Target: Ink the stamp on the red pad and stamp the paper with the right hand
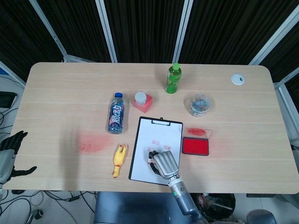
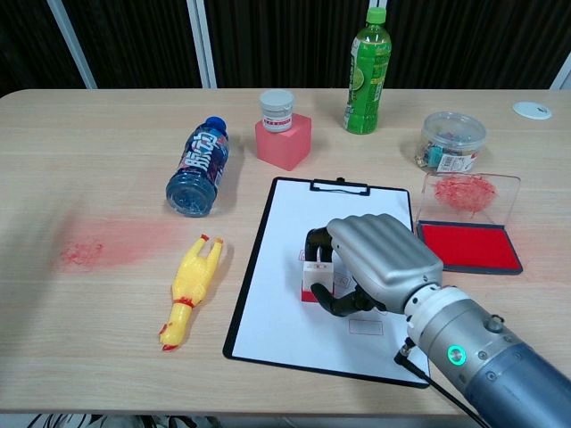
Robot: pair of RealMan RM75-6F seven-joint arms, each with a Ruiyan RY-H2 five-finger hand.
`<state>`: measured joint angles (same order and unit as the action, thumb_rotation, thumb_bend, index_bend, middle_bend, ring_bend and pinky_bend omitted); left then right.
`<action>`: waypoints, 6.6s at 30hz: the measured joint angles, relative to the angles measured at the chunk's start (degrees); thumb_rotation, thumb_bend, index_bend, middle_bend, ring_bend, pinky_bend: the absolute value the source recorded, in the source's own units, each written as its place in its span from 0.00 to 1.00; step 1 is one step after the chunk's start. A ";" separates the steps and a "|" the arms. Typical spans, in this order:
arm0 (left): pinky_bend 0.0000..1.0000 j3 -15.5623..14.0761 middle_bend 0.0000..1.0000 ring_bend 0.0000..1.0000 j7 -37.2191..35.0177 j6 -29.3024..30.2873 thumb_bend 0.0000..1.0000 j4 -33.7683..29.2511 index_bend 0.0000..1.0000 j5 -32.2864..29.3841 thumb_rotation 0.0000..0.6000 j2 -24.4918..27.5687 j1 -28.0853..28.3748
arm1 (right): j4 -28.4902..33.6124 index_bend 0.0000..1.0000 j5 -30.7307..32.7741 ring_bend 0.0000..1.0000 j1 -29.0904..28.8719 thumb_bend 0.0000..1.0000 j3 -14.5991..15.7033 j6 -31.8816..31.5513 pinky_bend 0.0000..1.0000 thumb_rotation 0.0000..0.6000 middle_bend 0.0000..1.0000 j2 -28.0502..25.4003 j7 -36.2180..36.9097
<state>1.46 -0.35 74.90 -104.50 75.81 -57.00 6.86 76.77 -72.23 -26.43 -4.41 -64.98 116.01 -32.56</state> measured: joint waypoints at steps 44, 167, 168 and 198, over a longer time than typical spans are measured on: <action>0.00 0.18 0.00 0.00 2.45 2.48 0.00 0.45 0.00 0.13 1.00 -1.69 -0.74 | 19.37 0.90 -2.11 0.83 -1.17 0.64 -10.08 -6.59 0.85 1.00 0.78 -18.07 -1.82; 0.00 -0.47 0.00 0.00 4.54 5.66 0.00 1.79 0.00 4.87 1.00 -2.69 -2.08 | 0.12 0.50 5.49 0.59 13.54 0.42 -3.26 -5.52 0.73 1.00 0.54 -24.62 17.50; 0.00 -0.45 0.00 0.00 4.53 5.66 0.00 1.79 0.00 4.85 1.00 -2.69 -2.08 | 0.27 0.50 5.66 0.59 13.54 0.42 -3.28 -5.46 0.73 1.00 0.54 -24.68 17.33; 0.00 -0.50 0.00 0.00 4.21 5.80 0.00 1.77 0.00 5.24 1.00 -2.50 -2.15 | 5.91 0.01 7.59 0.13 13.85 0.16 -2.74 -5.11 0.33 1.00 0.06 -27.85 13.22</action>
<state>0.96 3.86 80.70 -102.73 81.05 -59.51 4.71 82.68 -64.64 -12.58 -7.15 -70.09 88.16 -19.33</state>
